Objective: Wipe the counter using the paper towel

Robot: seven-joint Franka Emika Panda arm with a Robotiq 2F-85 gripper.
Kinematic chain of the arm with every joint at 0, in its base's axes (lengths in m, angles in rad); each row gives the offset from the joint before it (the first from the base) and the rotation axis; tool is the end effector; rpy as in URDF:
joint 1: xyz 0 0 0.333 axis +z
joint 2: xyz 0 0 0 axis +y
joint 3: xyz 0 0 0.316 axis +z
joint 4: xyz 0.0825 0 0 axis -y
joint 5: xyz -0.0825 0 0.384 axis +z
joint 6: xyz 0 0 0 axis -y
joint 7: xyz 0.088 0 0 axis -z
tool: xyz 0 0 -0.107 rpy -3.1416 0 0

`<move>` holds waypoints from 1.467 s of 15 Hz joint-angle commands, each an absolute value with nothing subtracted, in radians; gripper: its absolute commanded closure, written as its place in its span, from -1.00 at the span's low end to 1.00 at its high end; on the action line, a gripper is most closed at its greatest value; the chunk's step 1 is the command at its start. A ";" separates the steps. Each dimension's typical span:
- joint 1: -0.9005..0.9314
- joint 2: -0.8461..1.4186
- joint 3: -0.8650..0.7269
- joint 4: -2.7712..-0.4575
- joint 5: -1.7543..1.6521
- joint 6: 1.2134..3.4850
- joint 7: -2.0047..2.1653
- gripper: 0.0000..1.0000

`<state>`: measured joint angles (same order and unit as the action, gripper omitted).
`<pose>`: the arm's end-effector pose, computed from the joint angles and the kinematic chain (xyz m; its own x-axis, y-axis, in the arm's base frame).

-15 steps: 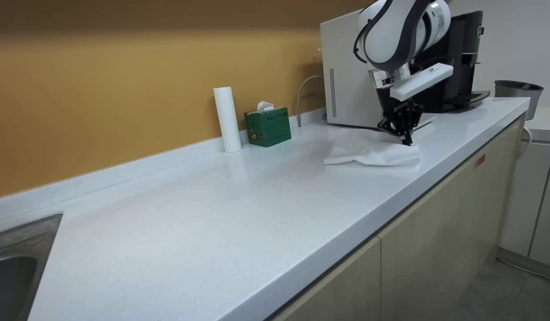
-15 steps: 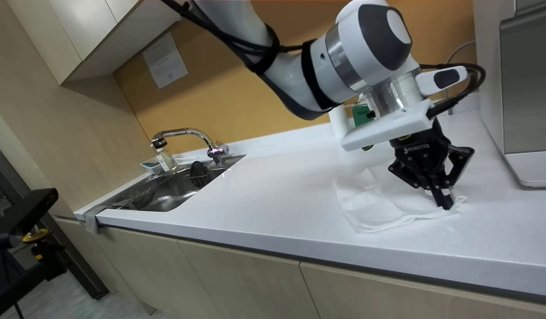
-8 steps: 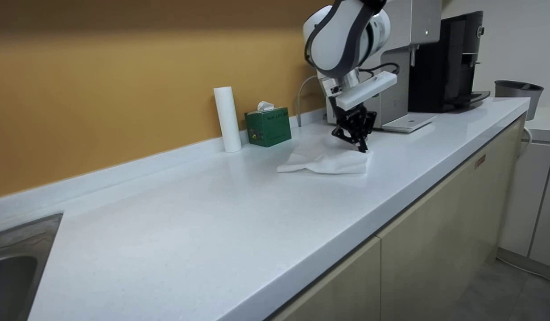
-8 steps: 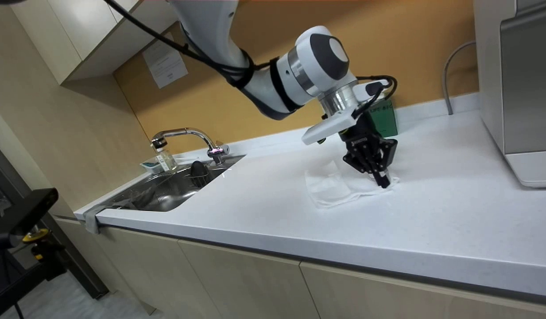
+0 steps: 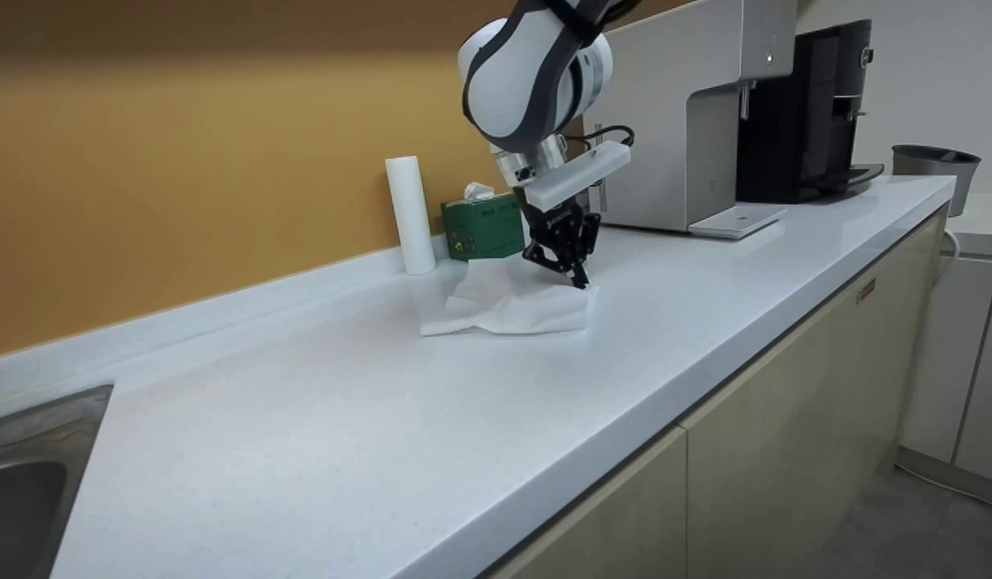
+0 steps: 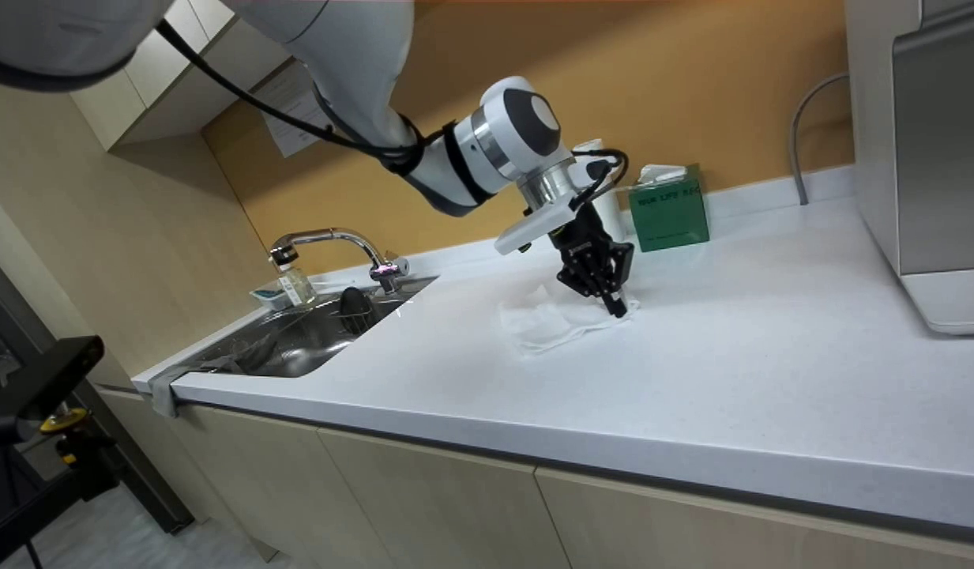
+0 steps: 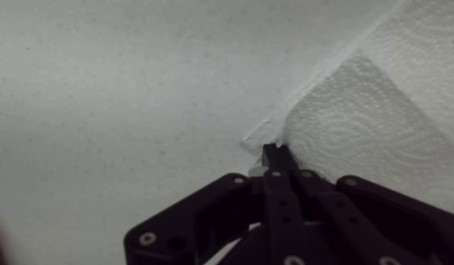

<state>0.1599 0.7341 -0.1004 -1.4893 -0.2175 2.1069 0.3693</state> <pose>0.7029 0.0430 0.2318 0.9849 -0.1694 -0.0361 -0.1538 -0.9510 0.2681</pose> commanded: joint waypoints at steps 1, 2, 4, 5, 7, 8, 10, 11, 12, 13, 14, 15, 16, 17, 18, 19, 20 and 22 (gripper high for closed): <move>0.160 0.740 -0.028 -1.509 -0.180 2.080 0.259 1.00; 0.160 0.726 -0.015 -1.524 -0.179 2.069 0.227 1.00; 0.151 0.692 0.008 -1.565 -0.171 2.045 0.164 1.00; 0.143 0.672 0.016 -1.592 -0.161 2.032 0.134 1.00; 0.136 0.631 0.015 -1.660 -0.165 2.024 0.104 1.00; 0.132 0.611 0.014 -1.692 -0.165 2.023 0.090 1.00; 0.128 0.568 0.006 -1.778 -0.175 2.038 0.089 1.00; 0.122 0.545 -0.001 -1.818 -0.181 2.047 0.093 1.00; 0.119 0.523 -0.015 -1.856 -0.191 2.064 0.118 1.00; 0.108 0.503 -0.028 -1.880 -0.198 2.069 0.127 1.00; 0.102 0.487 -0.046 -1.905 -0.212 2.088 0.146 1.00; 0.090 0.475 -0.066 -1.922 -0.220 2.104 0.165 1.00; 0.078 0.467 -0.086 -1.936 -0.230 2.128 0.186 1.00; 0.065 0.462 -0.108 -1.945 -0.235 2.159 0.210 1.00; 0.052 0.460 -0.129 -1.949 -0.245 2.193 0.231 1.00; 0.037 0.464 -0.146 -1.947 -0.247 2.224 0.247 1.00; 0.026 0.470 -0.164 -1.942 -0.247 2.253 0.269 1.00; 0.011 0.491 -0.191 -1.920 -0.241 2.300 0.317 1.00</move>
<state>0.0230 0.4869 -0.1616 -1.9166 -0.2284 2.2380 0.2178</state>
